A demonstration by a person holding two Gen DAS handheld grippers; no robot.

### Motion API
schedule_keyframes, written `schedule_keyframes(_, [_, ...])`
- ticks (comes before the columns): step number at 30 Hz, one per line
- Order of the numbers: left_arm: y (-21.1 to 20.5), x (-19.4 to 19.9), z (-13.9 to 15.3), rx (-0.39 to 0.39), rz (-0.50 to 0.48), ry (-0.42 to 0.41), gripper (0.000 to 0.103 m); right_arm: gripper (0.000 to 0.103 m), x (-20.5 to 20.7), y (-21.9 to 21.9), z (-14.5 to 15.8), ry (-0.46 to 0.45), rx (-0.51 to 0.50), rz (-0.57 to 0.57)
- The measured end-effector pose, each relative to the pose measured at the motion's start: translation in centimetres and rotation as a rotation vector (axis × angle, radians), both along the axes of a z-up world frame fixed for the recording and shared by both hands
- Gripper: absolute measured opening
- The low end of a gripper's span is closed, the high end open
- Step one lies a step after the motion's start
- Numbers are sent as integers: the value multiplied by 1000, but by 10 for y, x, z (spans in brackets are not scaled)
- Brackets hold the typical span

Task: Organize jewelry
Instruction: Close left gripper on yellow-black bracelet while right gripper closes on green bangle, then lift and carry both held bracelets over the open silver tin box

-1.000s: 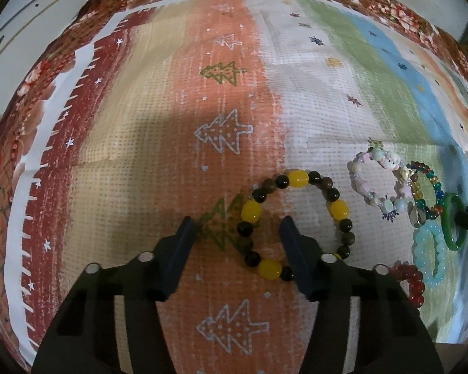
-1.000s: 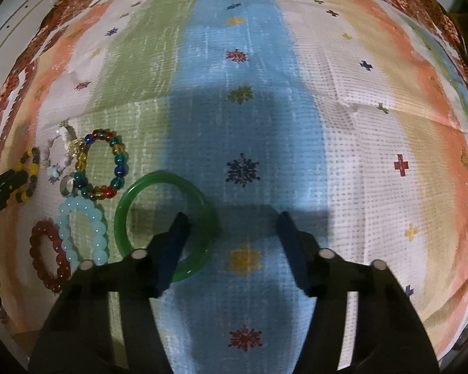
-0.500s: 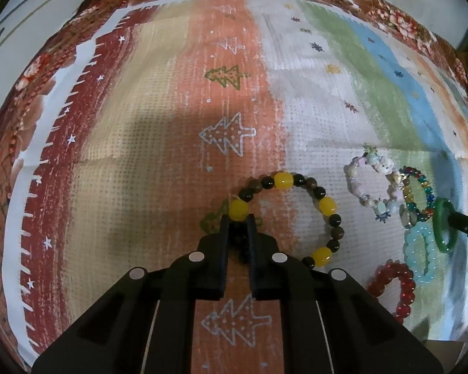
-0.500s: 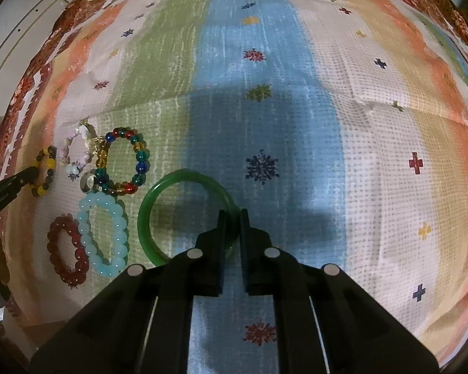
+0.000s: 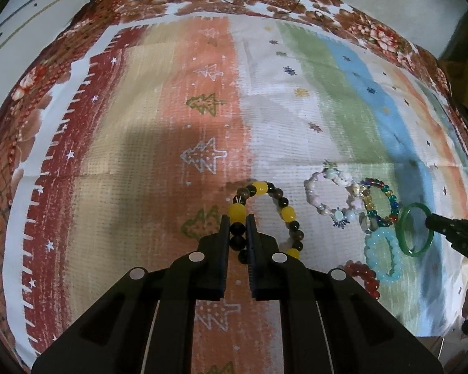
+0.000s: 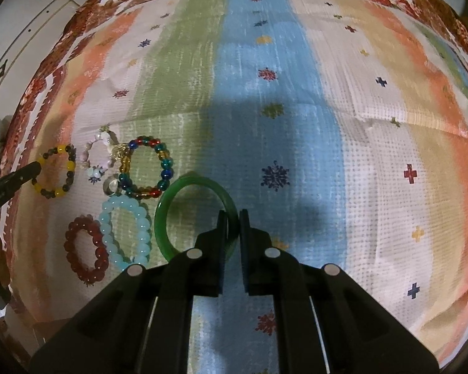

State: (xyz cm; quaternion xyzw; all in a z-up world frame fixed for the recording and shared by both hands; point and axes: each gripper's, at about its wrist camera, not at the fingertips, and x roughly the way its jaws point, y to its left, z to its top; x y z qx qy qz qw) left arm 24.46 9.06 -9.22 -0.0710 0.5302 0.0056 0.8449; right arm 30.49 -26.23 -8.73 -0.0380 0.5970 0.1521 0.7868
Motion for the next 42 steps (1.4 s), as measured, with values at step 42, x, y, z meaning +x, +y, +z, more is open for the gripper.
schedule_keyframes(42, [-27,-58,70,-41,-37,-168,9,10,-57,-4,77,-150,90,31])
